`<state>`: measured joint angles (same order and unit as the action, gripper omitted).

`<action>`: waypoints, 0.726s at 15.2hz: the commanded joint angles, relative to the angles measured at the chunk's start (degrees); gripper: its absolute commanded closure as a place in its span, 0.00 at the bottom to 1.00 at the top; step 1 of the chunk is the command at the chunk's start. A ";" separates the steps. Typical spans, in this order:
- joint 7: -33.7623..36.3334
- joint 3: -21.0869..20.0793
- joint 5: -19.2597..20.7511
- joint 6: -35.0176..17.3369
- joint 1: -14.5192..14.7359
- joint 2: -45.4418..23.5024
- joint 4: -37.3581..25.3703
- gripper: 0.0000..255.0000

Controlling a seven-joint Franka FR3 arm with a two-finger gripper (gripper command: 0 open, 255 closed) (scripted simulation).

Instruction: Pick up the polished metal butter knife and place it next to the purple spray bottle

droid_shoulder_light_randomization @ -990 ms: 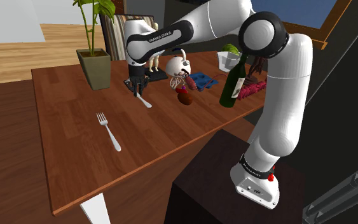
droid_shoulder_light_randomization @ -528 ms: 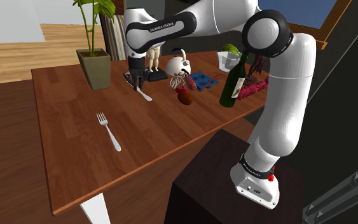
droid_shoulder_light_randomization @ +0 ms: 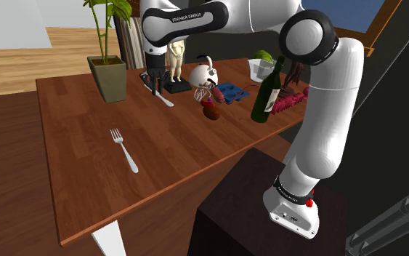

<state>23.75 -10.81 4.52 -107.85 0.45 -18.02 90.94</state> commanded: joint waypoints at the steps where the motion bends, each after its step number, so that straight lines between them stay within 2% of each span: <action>1: -0.12 -0.03 -0.10 1.49 -0.02 0.40 -1.08 1.00; 11: -0.37 -0.15 -0.24 9.09 0.19 0.65 -8.43 1.00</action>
<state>23.42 -10.94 4.31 -99.57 0.64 -17.49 83.15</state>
